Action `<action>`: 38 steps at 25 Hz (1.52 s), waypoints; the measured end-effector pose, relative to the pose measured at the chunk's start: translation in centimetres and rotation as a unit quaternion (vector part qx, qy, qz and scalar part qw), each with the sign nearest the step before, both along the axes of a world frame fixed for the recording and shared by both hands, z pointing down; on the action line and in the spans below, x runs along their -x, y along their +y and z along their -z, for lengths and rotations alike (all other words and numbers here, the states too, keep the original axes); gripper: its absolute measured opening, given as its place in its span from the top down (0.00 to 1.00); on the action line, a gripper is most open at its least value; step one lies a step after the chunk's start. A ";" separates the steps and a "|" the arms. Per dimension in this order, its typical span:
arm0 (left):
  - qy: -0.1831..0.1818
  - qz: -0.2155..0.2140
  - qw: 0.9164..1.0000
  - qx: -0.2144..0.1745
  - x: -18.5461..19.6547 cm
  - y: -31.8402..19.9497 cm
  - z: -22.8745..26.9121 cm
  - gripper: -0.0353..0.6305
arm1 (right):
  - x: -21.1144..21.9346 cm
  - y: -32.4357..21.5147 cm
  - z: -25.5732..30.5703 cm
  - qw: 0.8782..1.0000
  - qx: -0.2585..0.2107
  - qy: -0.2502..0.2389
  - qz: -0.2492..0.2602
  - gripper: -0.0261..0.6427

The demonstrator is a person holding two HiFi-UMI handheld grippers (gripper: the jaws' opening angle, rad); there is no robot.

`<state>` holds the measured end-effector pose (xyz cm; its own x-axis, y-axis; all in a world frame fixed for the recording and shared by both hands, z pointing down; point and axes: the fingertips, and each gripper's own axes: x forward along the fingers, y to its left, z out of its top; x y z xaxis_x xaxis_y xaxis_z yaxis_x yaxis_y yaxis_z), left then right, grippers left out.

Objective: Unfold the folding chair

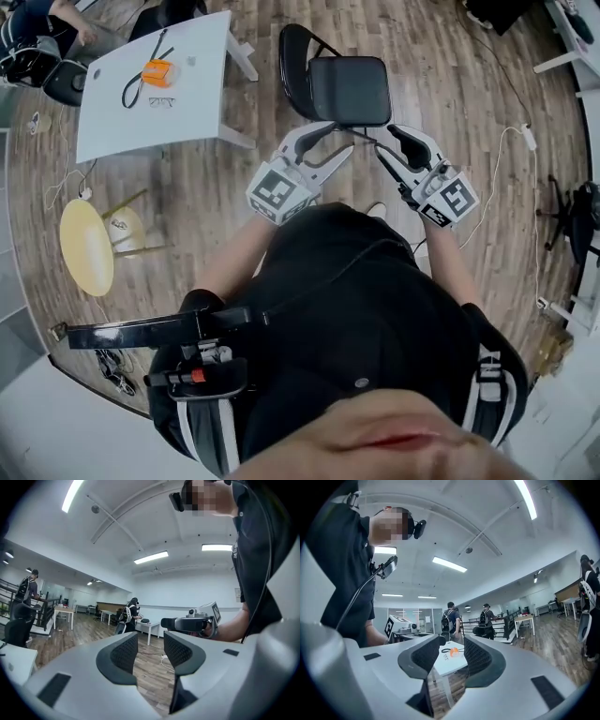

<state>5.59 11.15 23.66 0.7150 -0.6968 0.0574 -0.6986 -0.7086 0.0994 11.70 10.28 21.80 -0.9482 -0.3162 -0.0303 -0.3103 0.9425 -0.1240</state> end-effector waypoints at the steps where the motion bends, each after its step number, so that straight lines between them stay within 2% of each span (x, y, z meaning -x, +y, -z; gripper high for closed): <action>1: 0.000 0.005 1.000 -0.005 -0.7 0.1 0.3 0.70 | -0.5 0.3 0.4 1.000 -0.003 -0.001 0.009 0.72; 4: 0.013 0.013 1.000 -0.007 -2.7 0.5 1.2 0.85 | -2.2 1.3 1.3 0.999 -0.013 -0.002 0.030 0.83; 6: 0.011 0.020 1.000 -0.008 -3.7 0.6 1.5 0.93 | -3.0 1.3 1.6 0.999 -0.023 0.001 0.028 0.95; 7: 0.003 0.024 1.000 -0.010 -4.2 0.6 1.6 0.94 | -3.2 1.3 1.7 0.999 -0.029 0.004 0.026 0.95; 9: -0.007 0.030 0.999 -0.010 -4.9 0.7 1.6 0.94 | -3.6 1.3 1.9 0.999 -0.042 0.008 0.028 0.95; 12: 0.003 0.036 0.999 -0.009 -5.5 0.7 2.0 0.94 | -4.2 1.2 2.3 0.998 -0.052 0.007 0.027 0.95; 19: -0.004 0.047 0.999 -0.017 -6.1 0.6 2.1 0.94 | -5.0 0.5 1.1 0.999 -0.037 0.016 0.006 0.95; 38: -0.006 0.041 0.999 -0.007 -5.7 1.0 1.2 0.94 | -3.2 1.1 0.6 0.999 -0.034 0.022 0.022 0.95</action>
<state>11.32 12.18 22.43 0.6550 -0.7537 0.0543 -0.7552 -0.6505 0.0811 14.88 11.39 21.25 -0.9622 -0.2723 -0.0076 -0.2717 0.9612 -0.0471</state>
